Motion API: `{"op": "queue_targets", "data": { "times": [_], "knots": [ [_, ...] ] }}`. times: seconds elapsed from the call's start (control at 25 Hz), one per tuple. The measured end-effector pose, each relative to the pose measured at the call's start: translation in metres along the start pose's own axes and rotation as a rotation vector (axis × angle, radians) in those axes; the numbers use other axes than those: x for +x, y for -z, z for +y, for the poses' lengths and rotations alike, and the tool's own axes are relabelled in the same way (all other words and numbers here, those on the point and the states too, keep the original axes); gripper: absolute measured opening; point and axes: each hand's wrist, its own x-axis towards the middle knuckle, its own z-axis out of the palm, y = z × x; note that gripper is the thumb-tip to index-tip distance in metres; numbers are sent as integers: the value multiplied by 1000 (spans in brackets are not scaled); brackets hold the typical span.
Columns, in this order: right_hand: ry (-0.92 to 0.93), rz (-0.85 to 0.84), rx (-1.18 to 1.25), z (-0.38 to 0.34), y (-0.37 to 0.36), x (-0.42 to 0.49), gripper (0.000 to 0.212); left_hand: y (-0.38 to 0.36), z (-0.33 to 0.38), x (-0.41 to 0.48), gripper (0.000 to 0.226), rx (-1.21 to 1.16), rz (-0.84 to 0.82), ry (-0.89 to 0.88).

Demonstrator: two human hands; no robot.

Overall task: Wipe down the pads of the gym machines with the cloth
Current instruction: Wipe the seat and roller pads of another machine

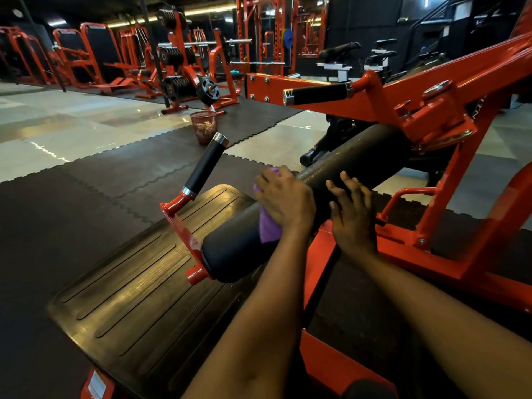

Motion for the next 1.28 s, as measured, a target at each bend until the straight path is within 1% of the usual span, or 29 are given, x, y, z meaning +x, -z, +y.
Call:
{"op": "queue_targets", "data": {
  "times": [0.08,0.12,0.2,0.24,0.28,0.36,0.4,0.44,0.52,0.56,0.6,0.64,0.68,0.8,0.84,0.92,0.96,1.04,1.12,1.16,1.2,1.28],
  "knots": [
    [16,-10,44,3,10,5,46,2,8,2,34,-32,-55,-100],
    [13,-18,78,3,16,9,46,7,-2,6,41,-97,-83,-147],
    [-15,28,136,-2,25,20,42,22,-36,8,58,-297,-144,-207],
    [-47,71,133,-7,27,26,40,27,-56,7,61,-389,-170,-214],
    [-85,112,104,-17,28,30,38,28,-78,5,60,-430,-175,-217],
    [-121,165,41,-48,24,36,35,26,-118,0,55,-407,-146,-189],
    [-95,154,19,-67,19,36,35,24,-132,-3,51,-382,-135,-183],
    [-62,97,-3,-88,12,34,37,21,-142,-5,46,-353,-123,-194],
    [-60,-114,-107,-125,-7,31,49,19,-149,-8,34,-299,-93,-221],
    [-89,-208,-178,-137,-18,29,55,18,-149,-10,35,-284,-72,-220],
    [-119,-267,-249,-144,-27,27,60,18,-149,-14,41,-275,-51,-214],
    [-140,-286,-306,-146,-33,26,62,17,-149,-17,50,-261,-38,-210],
    [-143,-272,-340,-145,-36,26,60,16,-148,-18,53,-244,-32,-204],
    [-29,-211,-372,-123,-28,39,45,13,-148,-18,37,-239,-13,-194],
    [-27,-204,-366,-111,-23,48,42,14,-147,-19,39,-236,-3,-197],
    [-104,-171,-393,-80,-10,73,41,16,-146,-20,50,-222,12,-213],
    [-155,-151,-407,-66,-2,88,43,17,-145,-20,52,-215,18,-216],
    [-259,-120,-376,-48,11,112,46,17,-145,-19,46,-194,25,-214],
    [-318,-82,-316,-55,10,113,46,16,-144,-18,38,-177,34,-211],
    [-294,-73,-302,-68,5,103,47,15,-144,-19,35,-169,42,-210],
    [-224,-67,-305,-84,-4,86,49,13,-144,-19,32,-159,50,-211],
    [-53,-106,-353,-115,-23,41,56,11,-143,-19,31,-148,62,-203]
  ]
}}
